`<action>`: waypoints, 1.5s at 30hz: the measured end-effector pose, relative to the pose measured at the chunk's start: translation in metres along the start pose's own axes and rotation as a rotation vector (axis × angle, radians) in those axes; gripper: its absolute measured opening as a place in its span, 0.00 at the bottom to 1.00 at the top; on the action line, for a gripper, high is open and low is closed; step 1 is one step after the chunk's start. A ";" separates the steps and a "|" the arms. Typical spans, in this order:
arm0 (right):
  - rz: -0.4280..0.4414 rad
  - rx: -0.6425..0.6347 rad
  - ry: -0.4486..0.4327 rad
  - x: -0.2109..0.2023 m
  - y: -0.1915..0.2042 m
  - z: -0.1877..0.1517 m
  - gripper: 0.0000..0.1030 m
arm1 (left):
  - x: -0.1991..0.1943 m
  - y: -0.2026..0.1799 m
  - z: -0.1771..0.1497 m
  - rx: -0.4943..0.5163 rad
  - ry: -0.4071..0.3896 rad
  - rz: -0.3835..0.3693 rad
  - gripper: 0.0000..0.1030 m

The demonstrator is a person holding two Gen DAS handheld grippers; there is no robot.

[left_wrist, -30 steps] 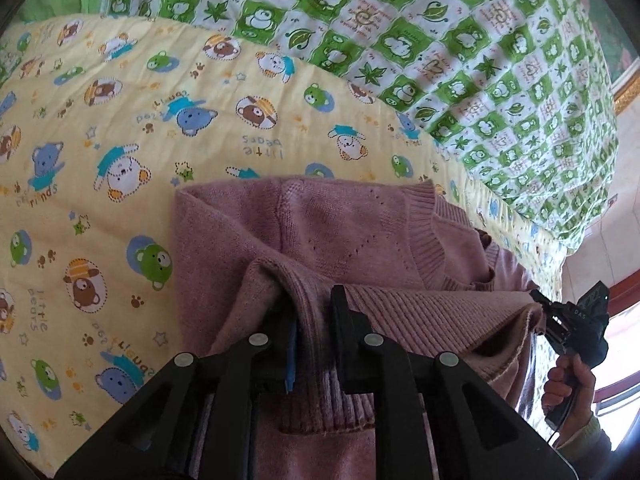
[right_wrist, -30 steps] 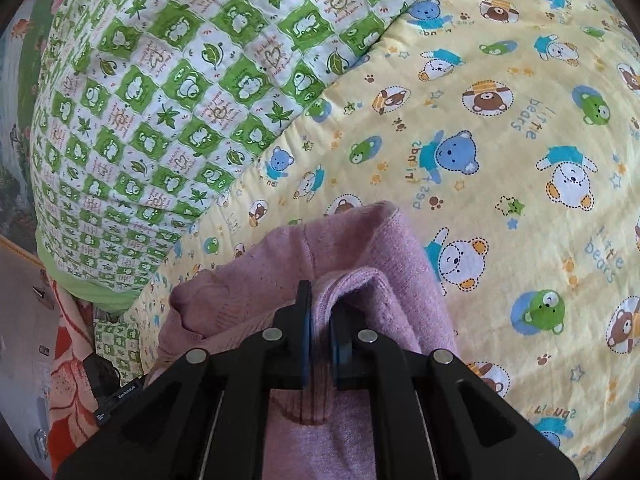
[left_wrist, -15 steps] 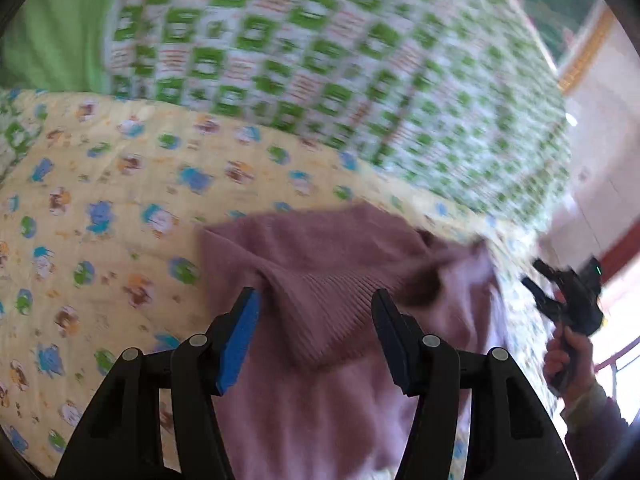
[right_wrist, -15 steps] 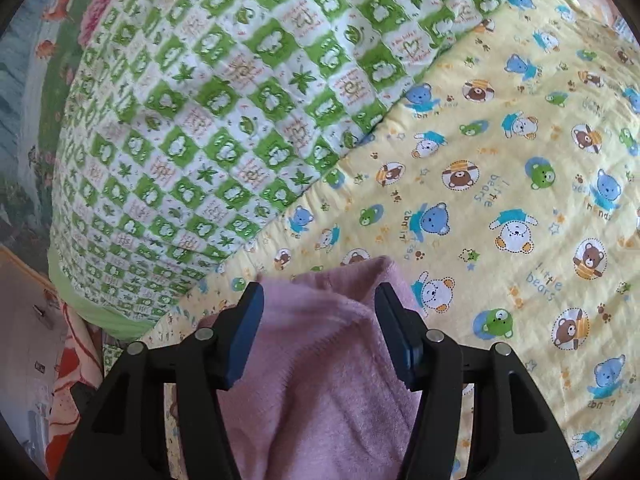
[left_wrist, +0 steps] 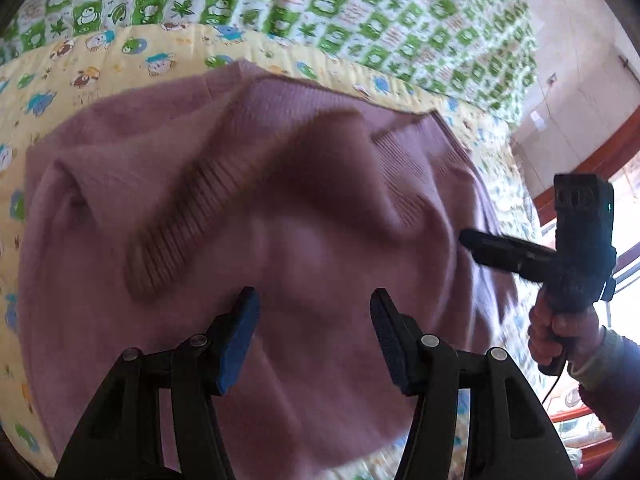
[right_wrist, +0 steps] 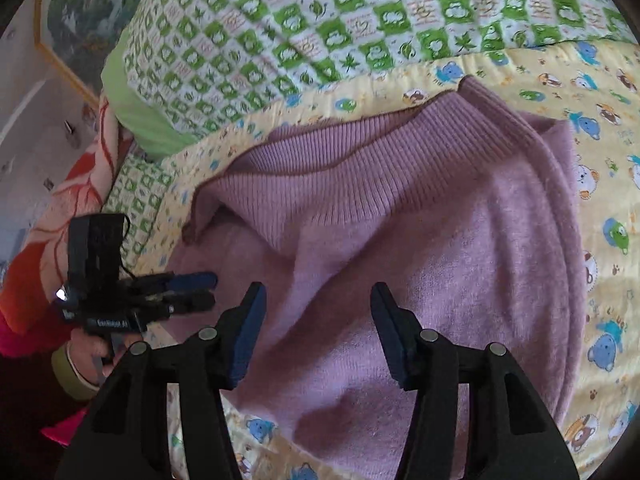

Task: Fold small clothes

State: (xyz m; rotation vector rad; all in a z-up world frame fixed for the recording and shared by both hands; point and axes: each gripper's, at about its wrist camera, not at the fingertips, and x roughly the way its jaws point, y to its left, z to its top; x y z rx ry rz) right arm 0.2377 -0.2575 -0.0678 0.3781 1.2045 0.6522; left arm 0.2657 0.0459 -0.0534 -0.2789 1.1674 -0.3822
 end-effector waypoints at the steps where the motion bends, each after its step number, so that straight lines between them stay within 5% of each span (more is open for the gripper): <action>1: -0.010 -0.013 0.016 0.007 -0.003 0.002 0.54 | 0.004 0.006 0.009 -0.001 -0.003 0.028 0.56; 6: -0.163 -0.027 0.013 0.034 -0.035 0.038 0.52 | 0.018 0.041 0.057 -0.016 -0.032 0.233 0.36; 8: -0.259 0.001 -0.048 0.033 -0.054 0.056 0.47 | 0.014 0.065 0.069 -0.078 -0.051 0.228 0.30; 12: -0.295 0.116 -0.107 0.026 -0.092 0.076 0.06 | 0.003 0.094 0.070 -0.143 -0.081 0.240 0.16; 14: -0.301 0.159 -0.131 0.019 -0.102 0.075 0.00 | 0.000 0.100 0.066 -0.156 -0.090 0.246 0.12; 21: -0.416 0.294 -0.217 -0.016 -0.107 0.051 0.01 | -0.034 0.105 0.024 -0.186 -0.094 0.293 0.14; 25: -0.461 0.222 -0.216 -0.038 -0.080 0.035 0.04 | -0.067 0.085 -0.005 -0.197 -0.133 0.251 0.38; 30: -0.310 0.082 -0.163 -0.028 -0.028 0.025 0.11 | -0.060 0.038 -0.021 -0.121 -0.101 0.205 0.42; 34: -0.267 0.024 -0.111 0.009 -0.009 0.047 0.47 | -0.053 0.030 -0.031 -0.141 -0.086 0.148 0.43; 39: -0.074 -0.048 0.077 0.056 -0.002 0.063 0.46 | -0.031 0.039 -0.031 -0.123 -0.047 0.216 0.43; 42: -0.145 -0.034 0.139 0.090 -0.025 0.073 0.38 | -0.029 0.063 -0.027 -0.179 -0.071 0.271 0.41; 44: -0.161 0.030 0.096 0.097 -0.047 0.089 0.05 | -0.033 0.075 -0.023 -0.218 -0.091 0.290 0.37; 45: -0.191 0.069 0.054 0.096 -0.058 0.099 0.00 | -0.037 0.079 -0.021 -0.233 -0.102 0.304 0.38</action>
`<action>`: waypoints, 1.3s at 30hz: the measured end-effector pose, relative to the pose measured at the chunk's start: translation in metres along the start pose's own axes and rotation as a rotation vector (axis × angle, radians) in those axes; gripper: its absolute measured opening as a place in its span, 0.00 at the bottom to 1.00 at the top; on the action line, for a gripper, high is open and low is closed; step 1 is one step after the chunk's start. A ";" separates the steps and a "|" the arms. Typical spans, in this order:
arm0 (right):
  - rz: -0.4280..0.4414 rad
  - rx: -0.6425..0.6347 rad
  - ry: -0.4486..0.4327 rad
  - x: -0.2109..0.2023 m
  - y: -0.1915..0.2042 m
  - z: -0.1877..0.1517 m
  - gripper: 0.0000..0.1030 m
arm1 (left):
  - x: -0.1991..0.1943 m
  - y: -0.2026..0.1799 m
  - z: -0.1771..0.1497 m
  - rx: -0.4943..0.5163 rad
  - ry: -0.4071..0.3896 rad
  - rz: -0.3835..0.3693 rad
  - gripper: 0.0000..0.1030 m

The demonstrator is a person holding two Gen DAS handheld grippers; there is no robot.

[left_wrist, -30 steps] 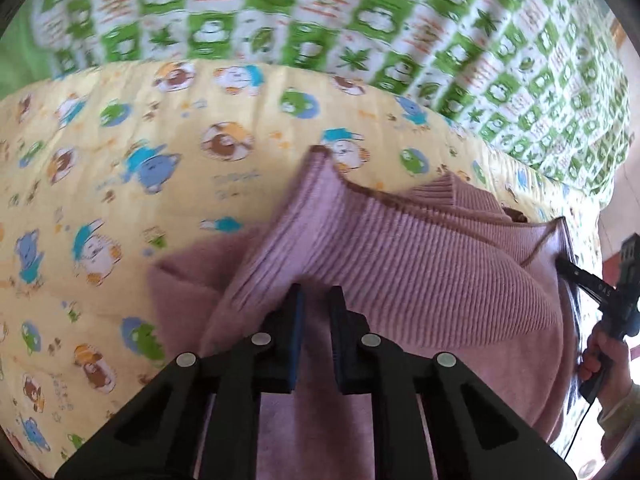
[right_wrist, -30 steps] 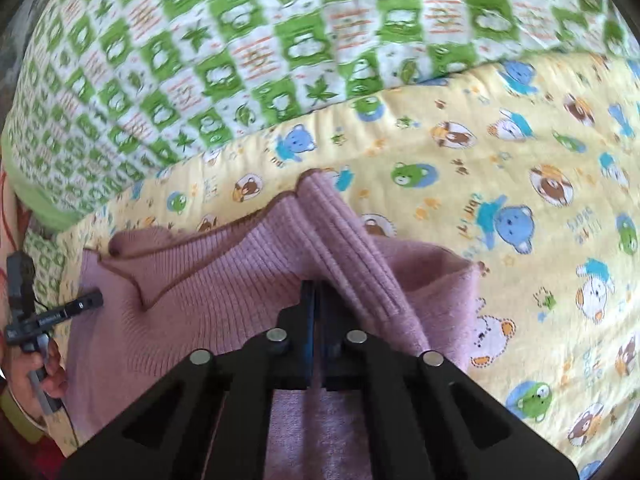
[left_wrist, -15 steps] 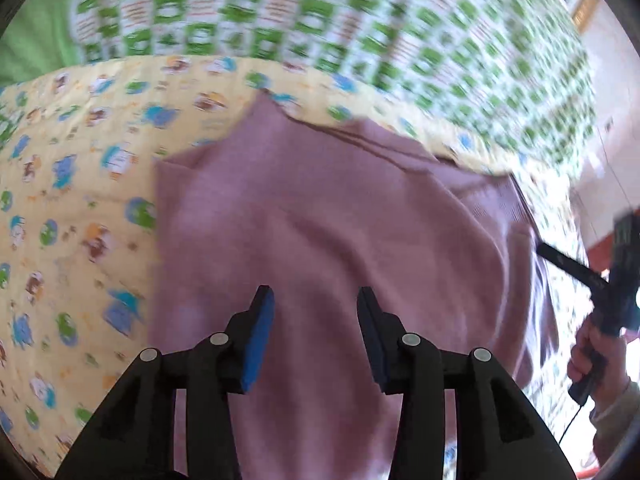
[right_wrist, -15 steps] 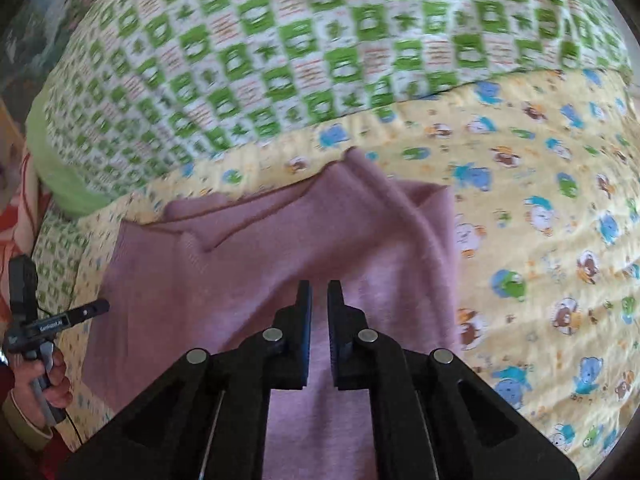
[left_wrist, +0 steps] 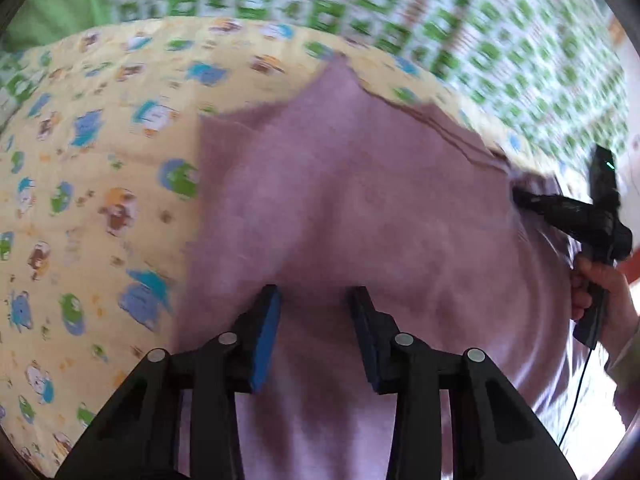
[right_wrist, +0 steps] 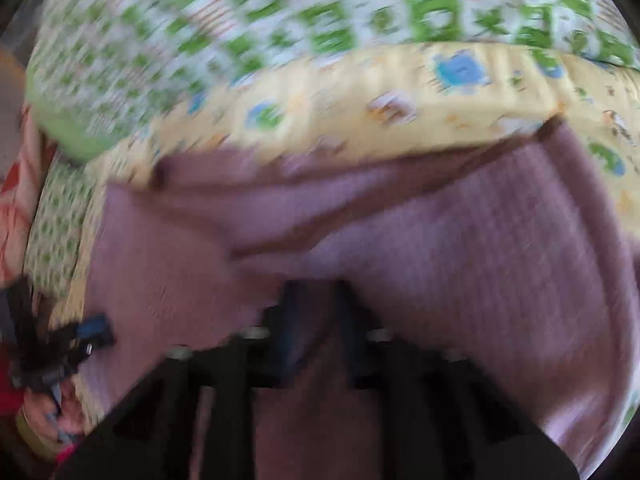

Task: Fold small clothes

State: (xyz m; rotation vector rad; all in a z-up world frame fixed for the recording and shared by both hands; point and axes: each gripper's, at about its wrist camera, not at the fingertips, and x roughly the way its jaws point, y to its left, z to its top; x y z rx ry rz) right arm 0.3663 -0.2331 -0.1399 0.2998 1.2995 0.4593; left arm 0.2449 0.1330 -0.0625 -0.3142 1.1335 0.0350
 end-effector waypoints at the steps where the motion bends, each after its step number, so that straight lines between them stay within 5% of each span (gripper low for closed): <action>1: -0.001 0.032 -0.048 -0.005 -0.006 0.007 0.00 | -0.003 0.004 0.002 -0.016 -0.010 0.018 0.38; 4: -0.105 0.115 -0.201 -0.036 -0.015 0.016 0.04 | -0.016 0.019 0.004 -0.072 -0.033 0.057 0.37; 6: -0.061 0.134 -0.231 -0.055 -0.014 0.010 0.04 | -0.026 0.023 0.000 -0.097 -0.039 0.015 0.38; 11: 0.034 0.036 -0.175 -0.095 0.015 -0.055 0.10 | -0.033 0.001 -0.023 0.026 -0.030 0.013 0.47; 13: 0.039 0.024 -0.111 -0.099 0.022 -0.089 0.38 | -0.023 -0.002 -0.034 0.069 -0.002 0.065 0.47; 15: 0.014 0.014 -0.065 -0.100 0.020 -0.123 0.48 | -0.022 0.007 -0.040 0.062 -0.005 0.065 0.49; 18: -0.145 -0.018 -0.011 -0.102 0.004 -0.163 0.48 | -0.021 0.025 -0.043 0.031 0.003 0.069 0.49; 21: -0.198 0.010 -0.039 -0.120 -0.026 -0.184 0.41 | -0.030 0.035 -0.046 0.000 0.010 0.048 0.48; 26: -0.296 0.057 -0.077 -0.144 -0.026 -0.181 0.42 | -0.063 0.048 -0.066 -0.094 0.003 0.015 0.57; 32: -0.152 0.100 -0.159 -0.160 0.006 -0.165 0.53 | -0.084 0.059 -0.108 -0.252 0.045 -0.019 0.72; 39: -0.038 0.093 -0.158 -0.151 0.050 -0.152 0.59 | -0.062 0.069 -0.138 -0.462 0.118 -0.109 0.72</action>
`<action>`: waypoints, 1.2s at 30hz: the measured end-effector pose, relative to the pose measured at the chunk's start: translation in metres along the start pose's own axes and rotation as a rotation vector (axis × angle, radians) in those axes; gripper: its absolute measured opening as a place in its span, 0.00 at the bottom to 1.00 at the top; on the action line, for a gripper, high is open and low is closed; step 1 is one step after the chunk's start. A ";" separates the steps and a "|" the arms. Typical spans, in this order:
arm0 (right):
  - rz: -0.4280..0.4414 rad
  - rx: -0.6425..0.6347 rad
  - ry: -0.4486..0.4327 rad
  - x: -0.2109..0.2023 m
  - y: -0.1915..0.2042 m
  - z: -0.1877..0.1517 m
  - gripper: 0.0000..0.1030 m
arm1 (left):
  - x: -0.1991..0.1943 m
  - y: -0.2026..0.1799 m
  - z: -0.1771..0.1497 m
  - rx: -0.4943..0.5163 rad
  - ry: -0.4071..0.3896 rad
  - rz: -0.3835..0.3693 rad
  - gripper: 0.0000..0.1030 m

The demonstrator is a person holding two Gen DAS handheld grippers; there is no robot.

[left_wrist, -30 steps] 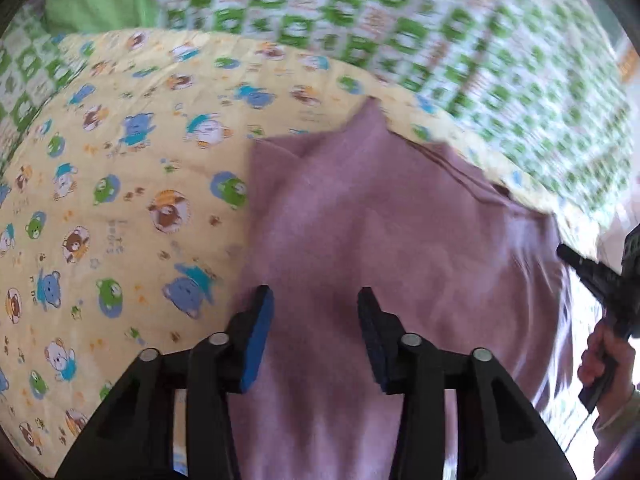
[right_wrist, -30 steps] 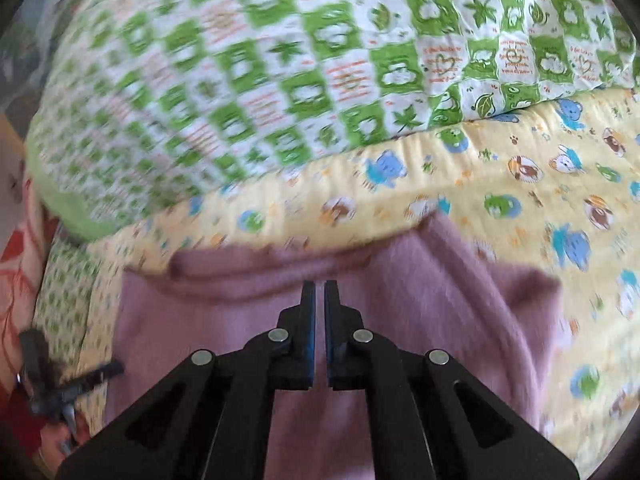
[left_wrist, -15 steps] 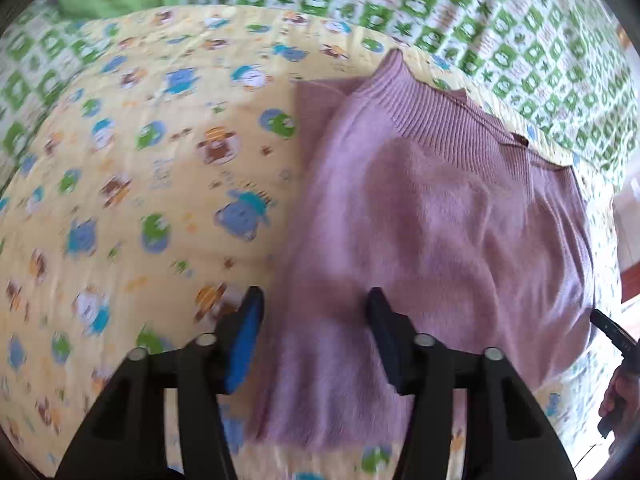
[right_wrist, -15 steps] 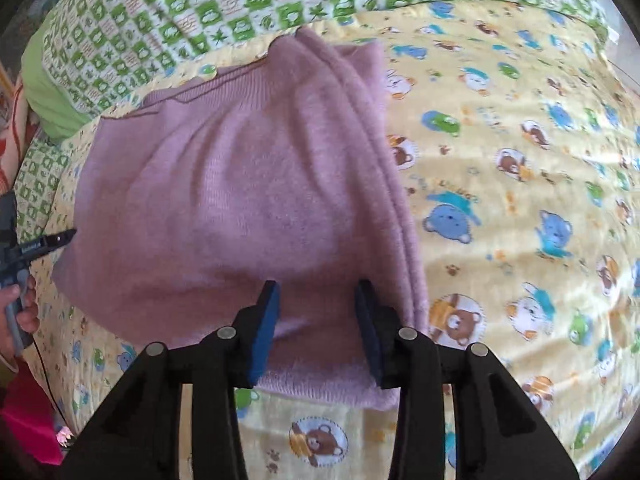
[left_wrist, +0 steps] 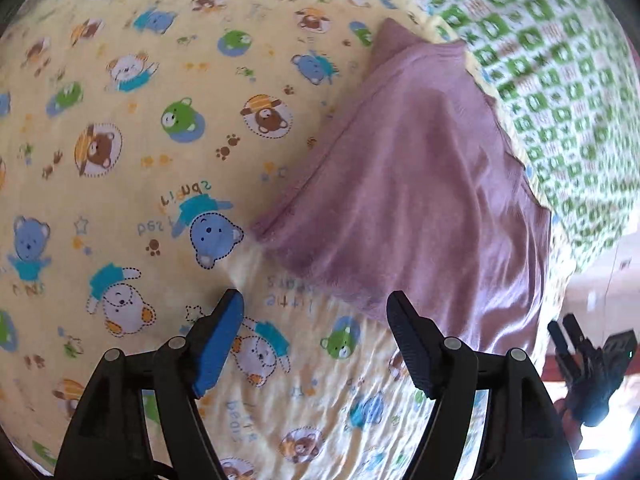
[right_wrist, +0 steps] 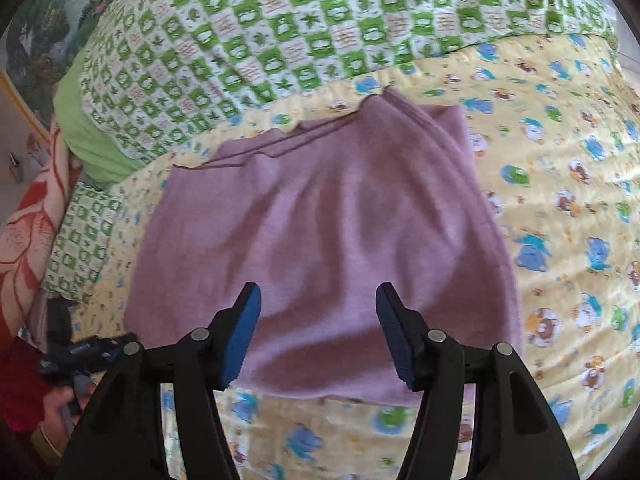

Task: Fold small clothes

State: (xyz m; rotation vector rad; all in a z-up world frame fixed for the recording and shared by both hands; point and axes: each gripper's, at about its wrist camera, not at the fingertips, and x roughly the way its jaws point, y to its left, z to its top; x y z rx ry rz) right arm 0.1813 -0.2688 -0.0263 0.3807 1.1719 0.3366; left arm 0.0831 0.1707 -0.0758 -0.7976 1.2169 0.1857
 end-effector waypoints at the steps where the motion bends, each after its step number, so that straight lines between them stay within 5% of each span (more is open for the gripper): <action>1: 0.012 0.000 0.002 0.002 0.005 0.000 0.59 | 0.000 0.000 0.001 -0.007 -0.007 -0.008 0.72; 10: 0.067 -0.018 0.043 0.011 0.024 -0.005 0.61 | 0.017 -0.013 0.025 -0.058 -0.083 -0.027 0.69; 12: 0.070 -0.015 0.051 0.013 0.023 -0.005 0.61 | 0.020 -0.015 0.031 -0.056 -0.096 -0.028 0.59; 14: 0.072 -0.012 0.060 0.015 0.021 -0.006 0.61 | 0.025 -0.019 0.038 -0.055 -0.084 -0.060 0.34; 17: 0.072 -0.005 0.066 0.017 0.015 -0.005 0.61 | 0.022 -0.031 0.042 -0.027 -0.093 -0.094 0.18; 27: 0.110 0.072 0.078 0.025 -0.009 0.016 0.61 | -0.001 -0.143 0.016 0.336 -0.151 -0.178 0.15; 36: 0.279 0.059 0.185 0.077 0.011 0.084 0.62 | 0.039 -0.193 -0.021 0.540 -0.102 -0.123 0.15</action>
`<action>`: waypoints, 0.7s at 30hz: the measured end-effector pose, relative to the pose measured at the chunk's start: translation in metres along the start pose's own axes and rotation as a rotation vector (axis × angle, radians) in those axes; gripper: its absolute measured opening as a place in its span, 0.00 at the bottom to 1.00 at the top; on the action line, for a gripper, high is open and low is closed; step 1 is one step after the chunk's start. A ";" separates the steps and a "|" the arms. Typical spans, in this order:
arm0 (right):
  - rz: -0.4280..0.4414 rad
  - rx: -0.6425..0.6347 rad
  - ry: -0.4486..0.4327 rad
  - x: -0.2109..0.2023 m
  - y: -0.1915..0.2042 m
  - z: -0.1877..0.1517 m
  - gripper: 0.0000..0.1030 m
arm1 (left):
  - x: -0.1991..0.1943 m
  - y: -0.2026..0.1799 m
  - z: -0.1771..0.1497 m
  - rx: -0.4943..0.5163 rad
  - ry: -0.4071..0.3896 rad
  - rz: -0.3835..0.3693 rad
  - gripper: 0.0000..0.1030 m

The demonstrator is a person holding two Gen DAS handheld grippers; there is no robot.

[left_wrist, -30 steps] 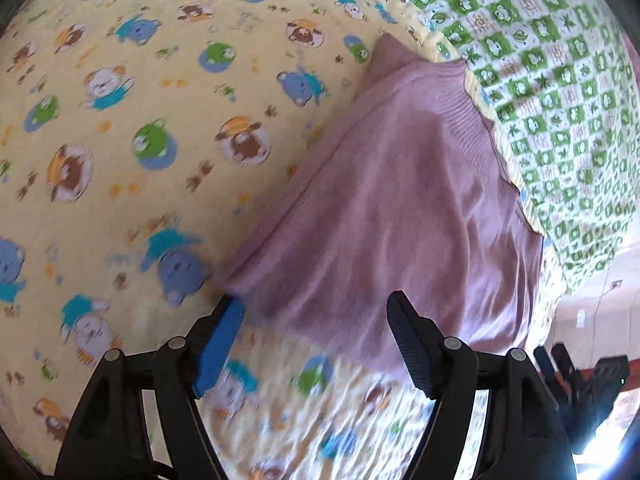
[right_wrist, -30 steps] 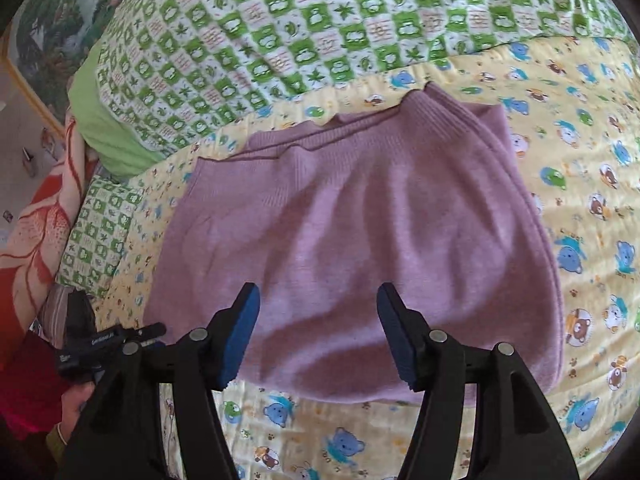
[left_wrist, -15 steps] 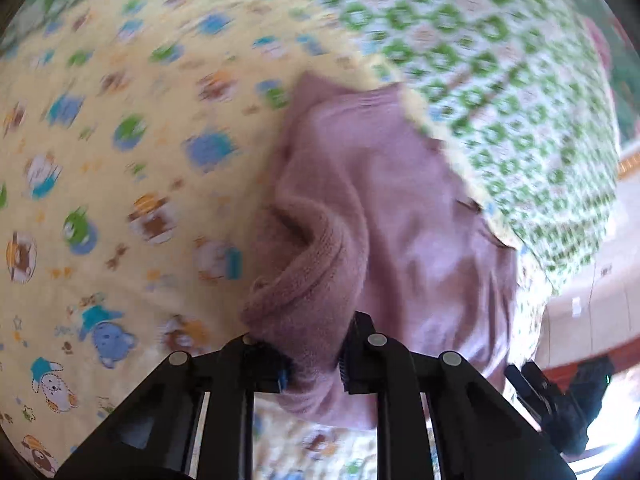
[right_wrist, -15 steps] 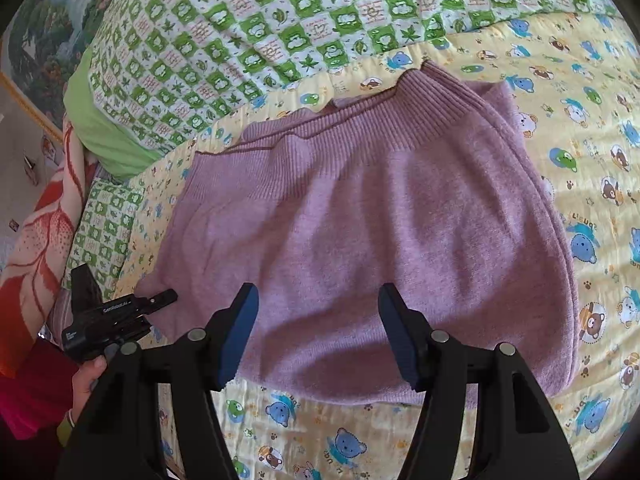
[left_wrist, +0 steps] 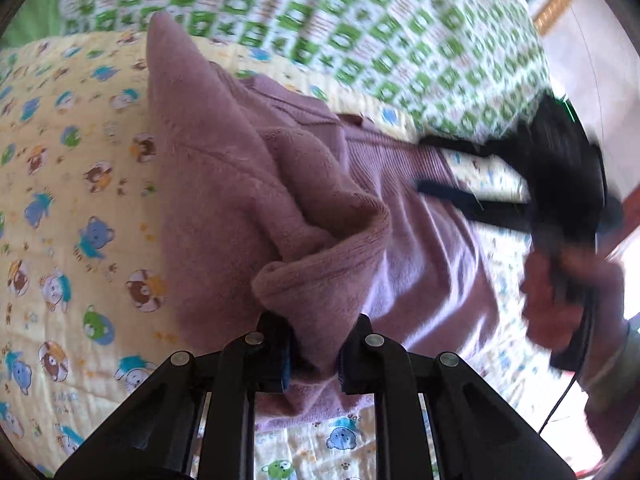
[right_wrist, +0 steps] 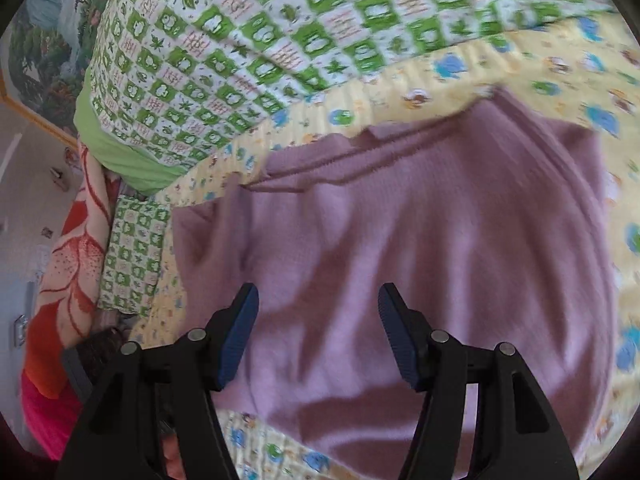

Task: Fold small clothes

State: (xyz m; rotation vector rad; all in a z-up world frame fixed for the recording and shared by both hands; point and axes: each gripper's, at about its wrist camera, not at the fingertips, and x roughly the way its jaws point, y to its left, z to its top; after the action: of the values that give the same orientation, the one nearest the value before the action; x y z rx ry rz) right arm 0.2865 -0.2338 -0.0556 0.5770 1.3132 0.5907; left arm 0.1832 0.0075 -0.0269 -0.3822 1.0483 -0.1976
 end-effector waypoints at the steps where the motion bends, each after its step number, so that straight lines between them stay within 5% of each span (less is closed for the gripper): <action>1: 0.039 0.002 0.027 0.009 0.003 0.008 0.65 | 0.006 -0.003 0.000 0.011 0.005 0.007 0.15; 5: 0.184 -0.002 0.156 0.059 0.019 0.037 0.86 | 0.016 -0.003 -0.001 -0.005 0.012 0.006 0.15; 12: 0.300 -0.018 0.331 0.137 0.051 0.063 0.87 | 0.021 -0.001 -0.003 -0.016 0.013 0.017 0.15; 16: 0.365 -0.096 0.358 0.157 0.087 0.071 0.87 | 0.024 -0.001 -0.001 -0.013 0.011 0.027 0.15; 18: 0.366 -0.144 0.365 0.162 0.103 0.072 0.87 | 0.024 -0.002 -0.002 -0.008 0.010 0.031 0.15; 20: 0.260 -0.235 0.380 0.170 0.120 0.070 0.87 | 0.024 -0.004 -0.004 0.000 0.011 0.035 0.15; 21: 0.186 -0.287 0.389 0.173 0.126 0.068 0.75 | 0.024 -0.005 -0.005 0.006 0.010 0.040 0.15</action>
State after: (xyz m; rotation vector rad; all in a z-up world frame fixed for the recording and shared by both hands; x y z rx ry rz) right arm 0.3718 -0.0273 -0.0809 0.3580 1.5108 1.0659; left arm 0.1906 -0.0065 -0.0460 -0.3547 1.0643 -0.1672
